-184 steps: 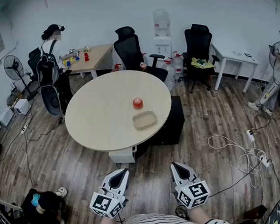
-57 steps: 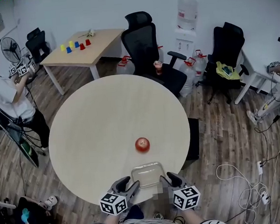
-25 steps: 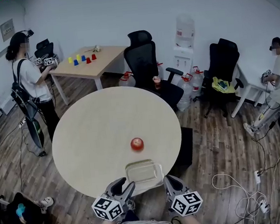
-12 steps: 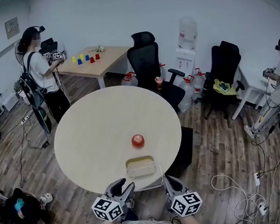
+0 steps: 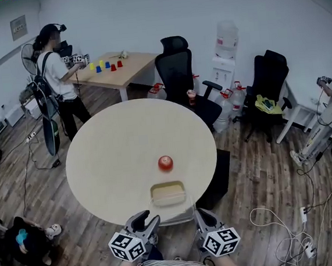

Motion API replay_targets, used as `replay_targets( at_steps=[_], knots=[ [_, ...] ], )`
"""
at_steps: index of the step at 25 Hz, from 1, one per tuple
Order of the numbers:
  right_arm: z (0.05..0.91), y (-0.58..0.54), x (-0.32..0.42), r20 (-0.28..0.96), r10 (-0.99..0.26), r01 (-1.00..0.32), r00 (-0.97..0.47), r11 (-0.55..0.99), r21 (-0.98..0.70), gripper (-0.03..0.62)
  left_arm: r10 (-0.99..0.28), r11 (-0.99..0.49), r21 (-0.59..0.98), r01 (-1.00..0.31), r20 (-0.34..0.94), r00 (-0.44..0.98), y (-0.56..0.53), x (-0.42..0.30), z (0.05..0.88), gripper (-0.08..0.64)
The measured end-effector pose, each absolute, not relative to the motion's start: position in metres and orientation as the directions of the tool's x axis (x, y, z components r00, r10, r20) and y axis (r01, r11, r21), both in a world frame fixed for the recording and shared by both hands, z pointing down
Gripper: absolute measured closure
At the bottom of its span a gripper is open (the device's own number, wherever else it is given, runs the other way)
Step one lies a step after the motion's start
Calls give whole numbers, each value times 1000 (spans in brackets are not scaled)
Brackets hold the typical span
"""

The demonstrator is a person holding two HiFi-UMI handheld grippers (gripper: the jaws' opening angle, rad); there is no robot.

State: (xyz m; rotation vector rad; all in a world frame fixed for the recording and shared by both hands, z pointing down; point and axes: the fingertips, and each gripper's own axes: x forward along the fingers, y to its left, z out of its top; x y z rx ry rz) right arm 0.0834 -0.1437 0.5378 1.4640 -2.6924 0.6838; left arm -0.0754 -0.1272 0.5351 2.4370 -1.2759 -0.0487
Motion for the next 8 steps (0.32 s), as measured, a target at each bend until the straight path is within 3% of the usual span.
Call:
replay_targets(
  at_steps=[8],
  knots=[
    [540, -147, 85, 210, -797, -801, -567, 473, -368, 555, -796, -513, 346, -786, 152, 586, -130, -73, 537, 367]
  ],
)
